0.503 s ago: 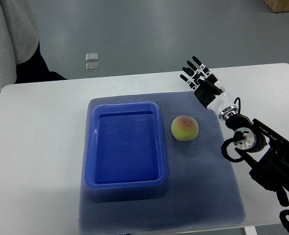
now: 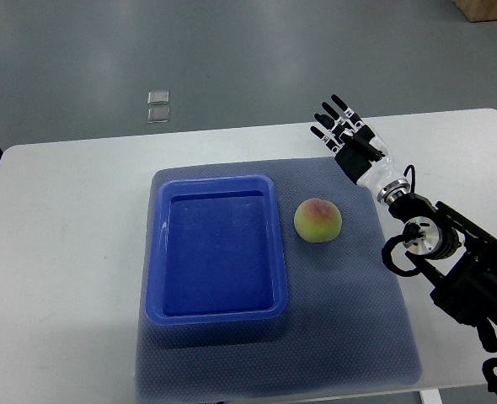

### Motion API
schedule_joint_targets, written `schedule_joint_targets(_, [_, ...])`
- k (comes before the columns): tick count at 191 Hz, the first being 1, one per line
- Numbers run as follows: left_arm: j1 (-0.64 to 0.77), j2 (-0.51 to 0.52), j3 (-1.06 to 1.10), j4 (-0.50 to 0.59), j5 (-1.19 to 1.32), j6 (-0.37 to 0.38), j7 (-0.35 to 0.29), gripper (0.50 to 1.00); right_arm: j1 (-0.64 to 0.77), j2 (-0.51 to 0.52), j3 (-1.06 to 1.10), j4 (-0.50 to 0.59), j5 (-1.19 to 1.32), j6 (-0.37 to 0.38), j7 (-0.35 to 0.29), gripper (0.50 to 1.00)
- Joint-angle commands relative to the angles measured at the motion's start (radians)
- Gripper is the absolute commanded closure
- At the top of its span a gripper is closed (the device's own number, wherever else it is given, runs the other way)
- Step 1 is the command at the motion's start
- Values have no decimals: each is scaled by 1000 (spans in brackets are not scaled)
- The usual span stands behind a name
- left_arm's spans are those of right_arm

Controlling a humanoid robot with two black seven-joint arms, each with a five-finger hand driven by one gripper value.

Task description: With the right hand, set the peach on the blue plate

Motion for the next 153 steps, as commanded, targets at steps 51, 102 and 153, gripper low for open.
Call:
schedule_joint_targets(51, [0,0,0,-6,1,-2,0,500,115,-53,-54,-2,-271,-44,-11,570])
schedule_joint_targets(102, [-2,0,0,-8,1,-14,0,500,490,-260,-604,0,-505,-12,-74,570])
schedule_joint_targets(153, [-9,0,0,-9,1,-17,0,500,961,-309,-1266,44,-600,120,-78,570])
